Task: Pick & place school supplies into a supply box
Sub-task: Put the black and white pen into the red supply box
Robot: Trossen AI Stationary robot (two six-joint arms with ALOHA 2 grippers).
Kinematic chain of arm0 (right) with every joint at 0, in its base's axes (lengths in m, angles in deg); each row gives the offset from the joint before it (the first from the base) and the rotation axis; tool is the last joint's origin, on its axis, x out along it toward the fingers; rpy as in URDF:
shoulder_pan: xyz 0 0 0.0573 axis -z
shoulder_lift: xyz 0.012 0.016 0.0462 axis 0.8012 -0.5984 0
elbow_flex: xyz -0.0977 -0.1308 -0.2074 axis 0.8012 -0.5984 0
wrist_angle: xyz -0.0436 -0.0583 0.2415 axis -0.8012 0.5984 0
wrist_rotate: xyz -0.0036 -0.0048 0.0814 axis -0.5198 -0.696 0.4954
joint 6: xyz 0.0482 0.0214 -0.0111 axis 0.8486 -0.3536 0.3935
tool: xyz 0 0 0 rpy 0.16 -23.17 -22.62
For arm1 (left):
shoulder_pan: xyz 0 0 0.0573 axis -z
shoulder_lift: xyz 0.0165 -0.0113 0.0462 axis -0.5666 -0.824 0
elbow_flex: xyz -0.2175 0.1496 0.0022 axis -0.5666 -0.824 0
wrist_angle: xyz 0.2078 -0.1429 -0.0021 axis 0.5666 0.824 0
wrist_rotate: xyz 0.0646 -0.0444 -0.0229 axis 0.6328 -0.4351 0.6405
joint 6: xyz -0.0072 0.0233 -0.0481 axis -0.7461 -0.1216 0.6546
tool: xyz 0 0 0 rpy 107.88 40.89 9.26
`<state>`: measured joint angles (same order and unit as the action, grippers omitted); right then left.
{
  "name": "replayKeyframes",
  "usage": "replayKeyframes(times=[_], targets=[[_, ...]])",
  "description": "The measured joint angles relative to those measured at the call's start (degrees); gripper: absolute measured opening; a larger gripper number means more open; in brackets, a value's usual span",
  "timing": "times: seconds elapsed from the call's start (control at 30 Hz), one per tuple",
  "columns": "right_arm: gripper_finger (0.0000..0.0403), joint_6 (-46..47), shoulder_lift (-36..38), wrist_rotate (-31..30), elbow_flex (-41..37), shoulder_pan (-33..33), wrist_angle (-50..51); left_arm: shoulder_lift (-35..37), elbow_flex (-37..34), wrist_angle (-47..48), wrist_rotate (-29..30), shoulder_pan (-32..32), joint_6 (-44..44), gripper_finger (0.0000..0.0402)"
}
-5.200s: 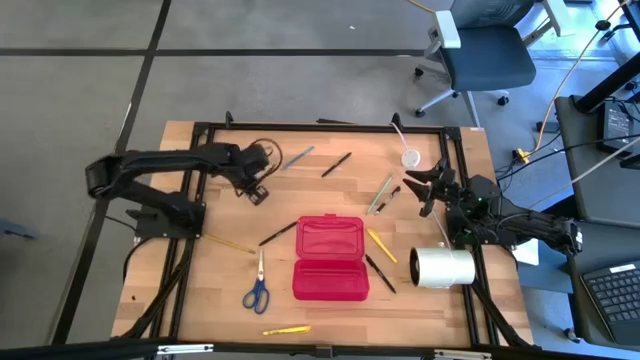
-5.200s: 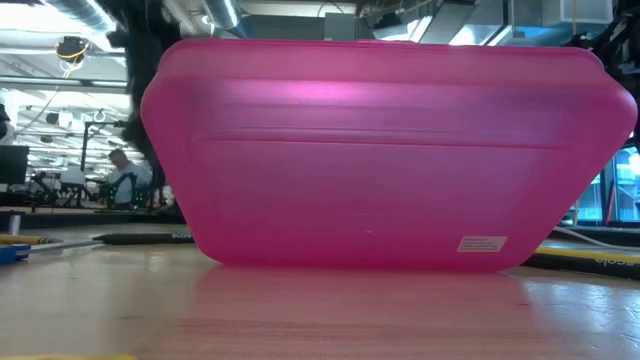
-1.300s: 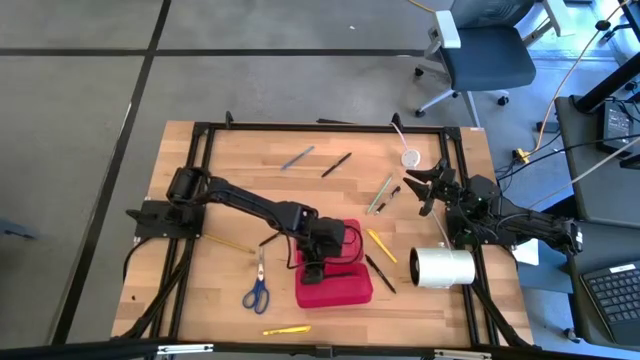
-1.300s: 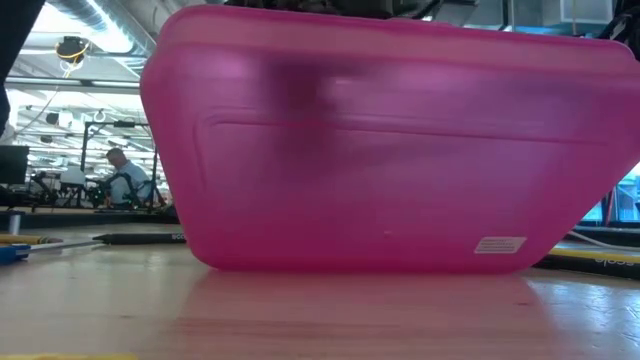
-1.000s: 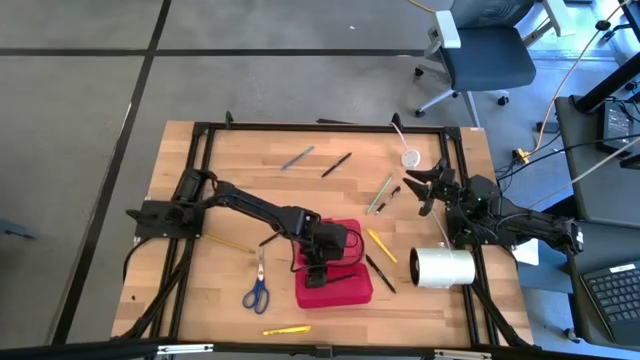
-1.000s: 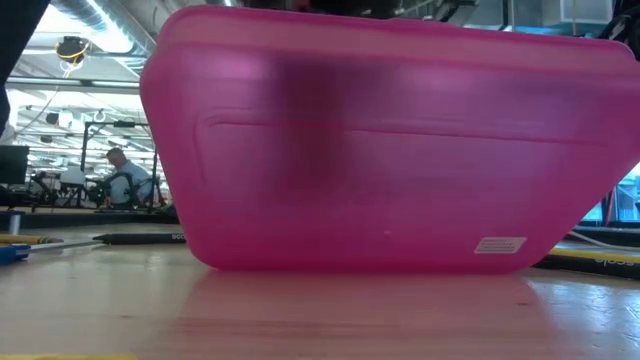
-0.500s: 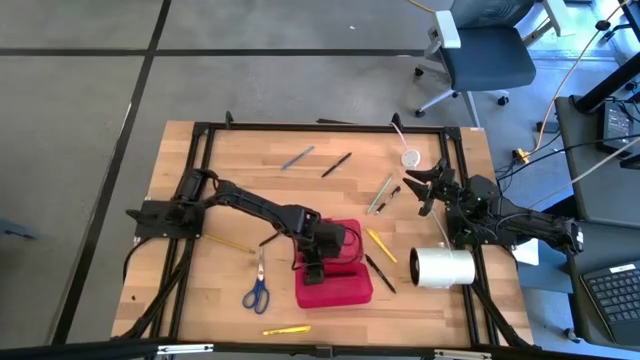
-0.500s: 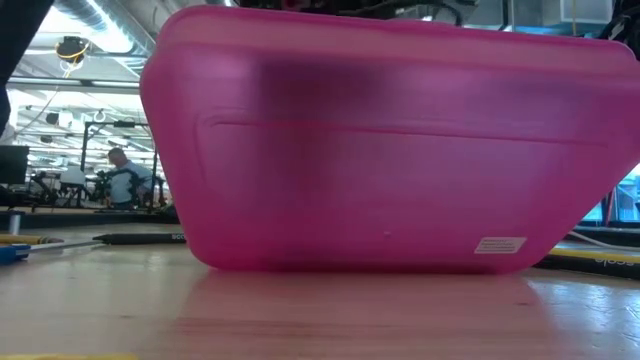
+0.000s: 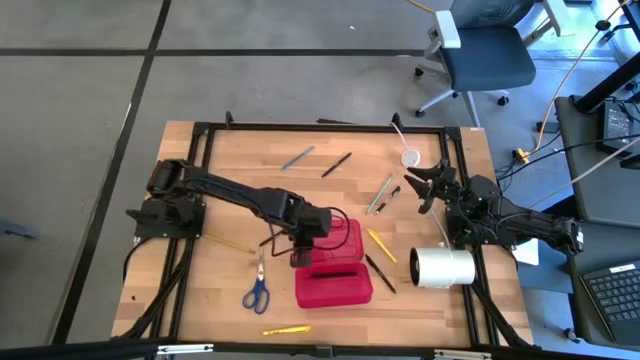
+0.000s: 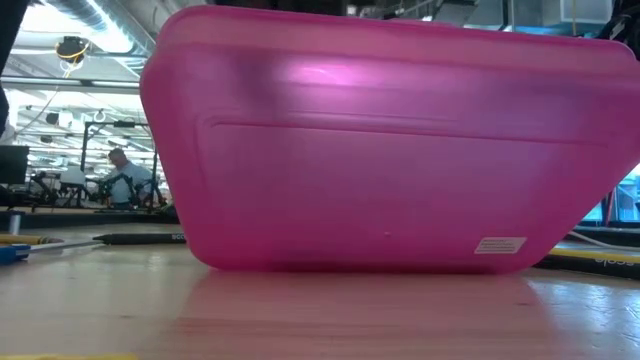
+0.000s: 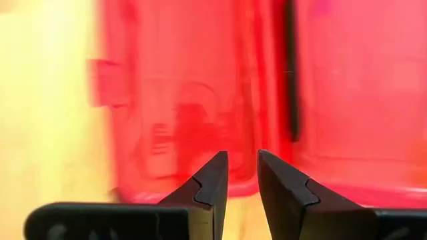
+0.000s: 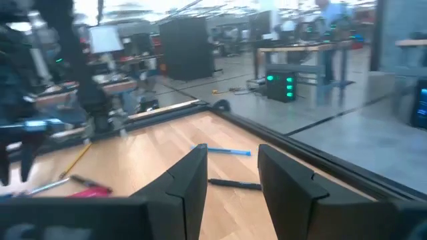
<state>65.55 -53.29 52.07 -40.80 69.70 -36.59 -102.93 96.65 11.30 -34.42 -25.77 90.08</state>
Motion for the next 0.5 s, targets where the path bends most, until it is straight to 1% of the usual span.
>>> replayKeyframes(times=[0.1, 0.17, 0.23, 0.37, 0.5], targets=[[0.0138, 0.4, 0.0, -0.5, 0.0, 0.0, -0.4, 3.1, -0.9, 0.4, 4.1, -0.1, -0.1, 0.0075], [0.0138, 0.1, 0.0, 0.1, 0.3, 0.0, -1.1, 6.0, -3.8, -2.1, 5.3, -0.2, -0.6, 0.0075], [0.0138, -1.0, 0.0, 0.9, 2.0, 0.0, -1.1, 9.7, -8.5, -5.8, 5.4, -0.4, -0.7, 0.0075], [0.0138, -3.5, -0.5, 3.0, 7.0, 0.0, -0.3, 17.8, -20.9, -18.9, 5.6, -1.6, 0.5, 0.0075], [0.0138, -4.2, -4.8, 4.0, 14.1, 0.0, 9.2, 24.3, -33.1, -34.4, 5.9, -2.5, 0.9, 0.0075]])
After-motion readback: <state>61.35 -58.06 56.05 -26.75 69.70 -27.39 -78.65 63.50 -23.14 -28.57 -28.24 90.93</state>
